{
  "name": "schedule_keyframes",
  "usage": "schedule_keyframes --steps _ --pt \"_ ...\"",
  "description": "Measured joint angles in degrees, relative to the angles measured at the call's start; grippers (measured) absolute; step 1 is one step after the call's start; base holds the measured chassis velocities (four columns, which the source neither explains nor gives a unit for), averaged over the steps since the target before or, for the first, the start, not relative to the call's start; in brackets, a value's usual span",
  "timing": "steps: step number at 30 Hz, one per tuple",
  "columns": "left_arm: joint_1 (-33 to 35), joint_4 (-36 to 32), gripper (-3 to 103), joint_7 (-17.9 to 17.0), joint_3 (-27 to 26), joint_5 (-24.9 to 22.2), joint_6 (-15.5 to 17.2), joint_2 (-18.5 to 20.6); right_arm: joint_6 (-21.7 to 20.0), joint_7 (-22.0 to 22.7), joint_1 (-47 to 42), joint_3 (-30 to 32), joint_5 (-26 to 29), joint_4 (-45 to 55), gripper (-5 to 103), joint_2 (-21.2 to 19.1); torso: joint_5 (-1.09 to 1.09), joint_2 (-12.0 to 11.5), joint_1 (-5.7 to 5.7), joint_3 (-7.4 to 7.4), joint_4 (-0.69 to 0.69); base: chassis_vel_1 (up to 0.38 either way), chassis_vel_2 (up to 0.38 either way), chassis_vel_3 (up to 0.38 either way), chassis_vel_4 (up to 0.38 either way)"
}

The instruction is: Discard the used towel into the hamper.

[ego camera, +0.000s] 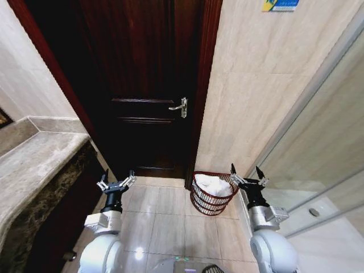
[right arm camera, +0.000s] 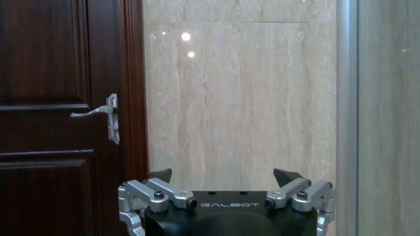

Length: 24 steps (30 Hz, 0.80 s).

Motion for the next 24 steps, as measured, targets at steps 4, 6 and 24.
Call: schedule_keyframes --steps 4,6,24 --pt "-0.21 0.00 100 -0.02 0.07 -0.05 0.27 0.14 -0.19 0.01 0.23 -0.05 0.01 0.01 100 0.00 0.00 0.84 0.38 0.47 0.00 0.000 0.000 0.000 0.000" --pt "-0.29 0.01 100 -0.02 0.16 -0.05 0.34 0.16 -0.22 0.02 0.28 -0.07 0.01 0.01 100 0.03 0.00 1.10 0.51 0.59 0.01 0.000 0.000 0.000 0.000" --pt "-0.44 0.08 100 -0.03 0.38 0.19 0.57 0.14 -0.56 0.02 0.57 -0.04 0.27 0.12 100 -0.11 0.00 4.61 2.11 2.51 0.00 0.000 0.000 0.000 0.000"
